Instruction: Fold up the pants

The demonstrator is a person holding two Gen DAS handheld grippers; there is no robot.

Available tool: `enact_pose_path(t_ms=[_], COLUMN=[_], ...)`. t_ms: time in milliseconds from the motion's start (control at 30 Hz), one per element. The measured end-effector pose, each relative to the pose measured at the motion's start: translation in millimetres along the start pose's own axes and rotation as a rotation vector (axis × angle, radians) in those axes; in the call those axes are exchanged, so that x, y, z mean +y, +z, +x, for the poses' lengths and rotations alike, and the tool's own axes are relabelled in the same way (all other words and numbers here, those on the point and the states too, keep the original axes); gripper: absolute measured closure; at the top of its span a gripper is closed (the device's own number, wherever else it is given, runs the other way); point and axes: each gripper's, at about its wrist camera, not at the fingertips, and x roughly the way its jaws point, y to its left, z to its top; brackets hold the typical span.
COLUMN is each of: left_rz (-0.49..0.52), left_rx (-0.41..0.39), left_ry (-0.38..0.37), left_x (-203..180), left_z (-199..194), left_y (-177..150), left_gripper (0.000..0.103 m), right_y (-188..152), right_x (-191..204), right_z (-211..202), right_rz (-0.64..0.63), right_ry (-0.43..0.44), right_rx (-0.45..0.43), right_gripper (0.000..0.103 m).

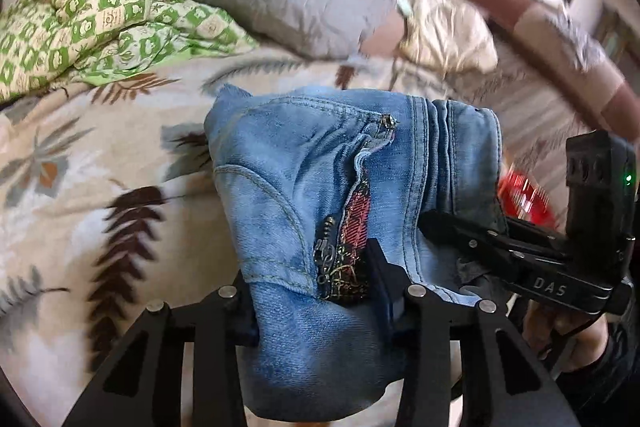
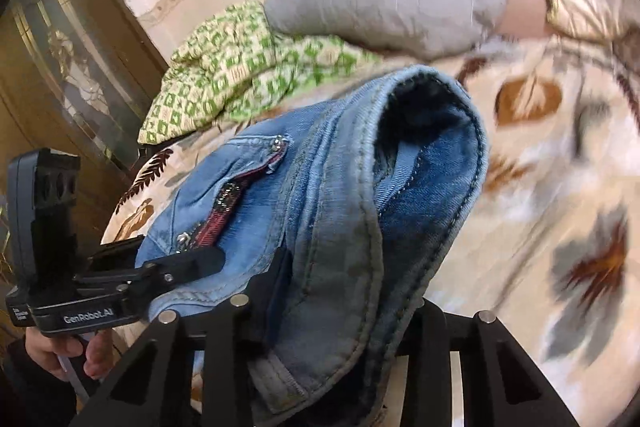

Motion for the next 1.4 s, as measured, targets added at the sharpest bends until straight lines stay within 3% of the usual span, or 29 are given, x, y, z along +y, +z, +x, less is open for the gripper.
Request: enact_pose_path(t_ms=[67, 133, 167, 233, 300, 367, 467, 533, 567, 600, 733, 767, 867, 967, 1033, 1133, 1267, 1400], left_rz=[-0.02, -0.049, -0.04, -0.004, -0.024, -0.054, -0.078, -0.044, -0.018, 0.026, 0.135, 0.133, 0.101, 0.07, 0.054, 0.026, 0.053, 0.045], left_rx=[-0.002, 0.053, 0.09, 0.066, 0.087, 0.12, 0.098, -0.002, -0.036, -0.078, -0.301, -0.342, -0.416, -0.417, -0.394, -0.324, -0.295, -0.296], left_ry=[0.026, 0.055, 0.109, 0.16, 0.143, 0.135, 0.131, 0.199, 0.244, 0.313, 0.498, 0.513, 0.499, 0.46, 0.474, 0.478, 0.488, 0.489], left_x=[-10, -14, -15, -17, -12, -5, -3, -11, -17, -25, -60, -65, -82, -90, -93, -93, -96, -95], left_z=[18, 52, 71, 86, 85, 85, 62, 28, 14, -5, -82, -96, -129, -138, -133, -119, -118, -121], left_y=[0, -7, -12, -17, -12, -7, -1, 4, 6, 8, 9, 7, -6, -36, -59, -81, -87, -87], left_gripper=[0.058, 0.056, 0.044, 0.04, 0.038, 0.026, 0.013, 0.0, 0.0, 0.0, 0.0, 0.0, 0.0, 0.0, 0.0, 0.0, 0.0, 0.0], right_y=[13, 21, 19, 7, 1, 2, 10, 19, 25, 27, 44, 44, 30, -6, -37, -68, -76, -79], right_x=[-15, -42, -52, -74, -94, -104, -93, -84, -79, -75, -36, -26, 8, 26, 28, 24, 16, 13], right_z=[-1, 12, 24, 56, 60, 59, 48, 24, 9, -5, -83, -102, -167, -203, -212, -204, -190, -195], right_rz=[-0.041, -0.034, -0.034, -0.022, 0.042, 0.1, 0.029, -0.011, -0.024, -0.034, -0.112, -0.121, -0.137, -0.098, -0.062, -0.013, -0.019, -0.015], right_ry=[-0.005, -0.004, -0.013, -0.03, 0.019, 0.061, -0.007, -0.062, -0.086, -0.114, -0.301, -0.343, -0.457, -0.51, -0.525, -0.515, -0.507, -0.498], right_rx=[0.032, 0.099, 0.141, 0.242, 0.216, 0.208, 0.199, 0.164, 0.134, 0.106, -0.063, -0.101, -0.246, -0.344, -0.347, -0.272, -0.198, -0.209], right_gripper=[0.064, 0.064, 0.064, 0.055, 0.044, 0.037, 0.026, 0.015, 0.004, 0.0, 0.0, 0.0, 0.0, 0.0, 0.0, 0.0, 0.0, 0.0])
